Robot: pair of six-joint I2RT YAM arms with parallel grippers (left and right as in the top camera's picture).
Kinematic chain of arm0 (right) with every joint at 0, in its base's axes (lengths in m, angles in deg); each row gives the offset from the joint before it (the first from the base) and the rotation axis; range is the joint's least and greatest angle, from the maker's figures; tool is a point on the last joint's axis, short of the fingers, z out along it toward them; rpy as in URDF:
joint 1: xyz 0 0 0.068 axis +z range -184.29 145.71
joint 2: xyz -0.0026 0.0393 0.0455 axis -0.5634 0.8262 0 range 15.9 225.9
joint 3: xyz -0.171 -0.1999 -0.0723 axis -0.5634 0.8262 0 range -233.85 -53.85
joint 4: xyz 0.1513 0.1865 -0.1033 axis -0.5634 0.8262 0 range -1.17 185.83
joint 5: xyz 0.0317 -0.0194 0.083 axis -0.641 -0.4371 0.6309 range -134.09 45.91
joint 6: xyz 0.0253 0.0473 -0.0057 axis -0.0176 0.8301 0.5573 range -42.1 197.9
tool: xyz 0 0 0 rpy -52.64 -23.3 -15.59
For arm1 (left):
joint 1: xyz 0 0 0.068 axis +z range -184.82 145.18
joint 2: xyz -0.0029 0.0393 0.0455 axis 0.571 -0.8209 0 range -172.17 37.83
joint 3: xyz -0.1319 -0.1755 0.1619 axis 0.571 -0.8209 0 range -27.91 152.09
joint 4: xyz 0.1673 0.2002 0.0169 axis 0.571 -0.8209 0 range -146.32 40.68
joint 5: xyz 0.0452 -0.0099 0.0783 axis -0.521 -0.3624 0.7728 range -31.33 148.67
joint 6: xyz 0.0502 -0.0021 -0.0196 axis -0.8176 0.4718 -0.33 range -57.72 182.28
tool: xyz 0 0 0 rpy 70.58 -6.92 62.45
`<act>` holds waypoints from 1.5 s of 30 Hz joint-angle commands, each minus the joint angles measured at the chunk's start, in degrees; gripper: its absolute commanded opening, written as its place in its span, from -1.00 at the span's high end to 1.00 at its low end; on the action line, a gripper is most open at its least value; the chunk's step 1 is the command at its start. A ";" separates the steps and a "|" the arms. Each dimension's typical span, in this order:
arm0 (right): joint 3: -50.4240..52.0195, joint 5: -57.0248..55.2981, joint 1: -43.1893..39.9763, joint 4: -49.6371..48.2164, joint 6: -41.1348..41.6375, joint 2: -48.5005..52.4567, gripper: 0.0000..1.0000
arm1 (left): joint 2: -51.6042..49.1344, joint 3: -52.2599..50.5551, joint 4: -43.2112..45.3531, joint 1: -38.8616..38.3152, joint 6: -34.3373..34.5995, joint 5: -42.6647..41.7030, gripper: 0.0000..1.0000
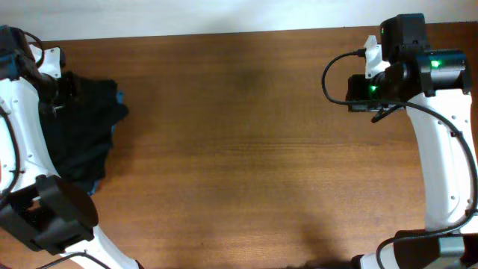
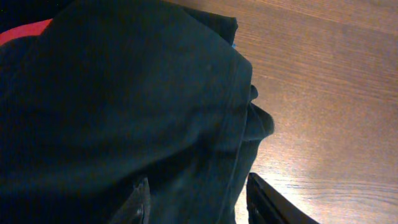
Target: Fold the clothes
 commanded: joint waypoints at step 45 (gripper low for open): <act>0.31 0.35 -0.37 0.50 -1.31 -0.15 0.07 | 1.90 -41.51 29.20 23.30 25.59 -37.16 0.81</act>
